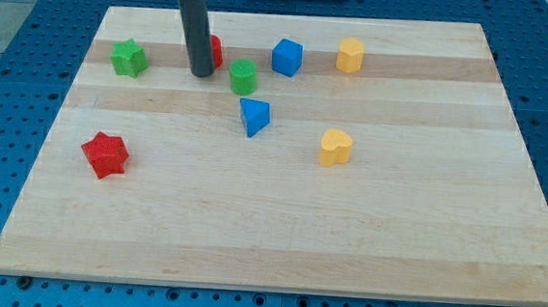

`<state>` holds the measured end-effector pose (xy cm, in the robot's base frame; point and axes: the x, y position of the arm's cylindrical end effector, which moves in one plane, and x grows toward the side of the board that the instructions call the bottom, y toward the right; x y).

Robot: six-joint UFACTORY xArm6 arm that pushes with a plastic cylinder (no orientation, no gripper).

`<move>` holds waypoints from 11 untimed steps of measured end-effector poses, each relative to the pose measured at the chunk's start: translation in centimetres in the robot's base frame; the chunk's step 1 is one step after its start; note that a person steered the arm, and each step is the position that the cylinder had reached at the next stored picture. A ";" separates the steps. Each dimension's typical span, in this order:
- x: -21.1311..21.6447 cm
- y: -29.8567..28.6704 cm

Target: Push the red circle towards bottom

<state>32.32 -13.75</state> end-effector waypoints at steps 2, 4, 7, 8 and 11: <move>-7.5 -2.2; -8.0 6.0; -2.8 1.1; 0.2 0.8; 1.5 -1.7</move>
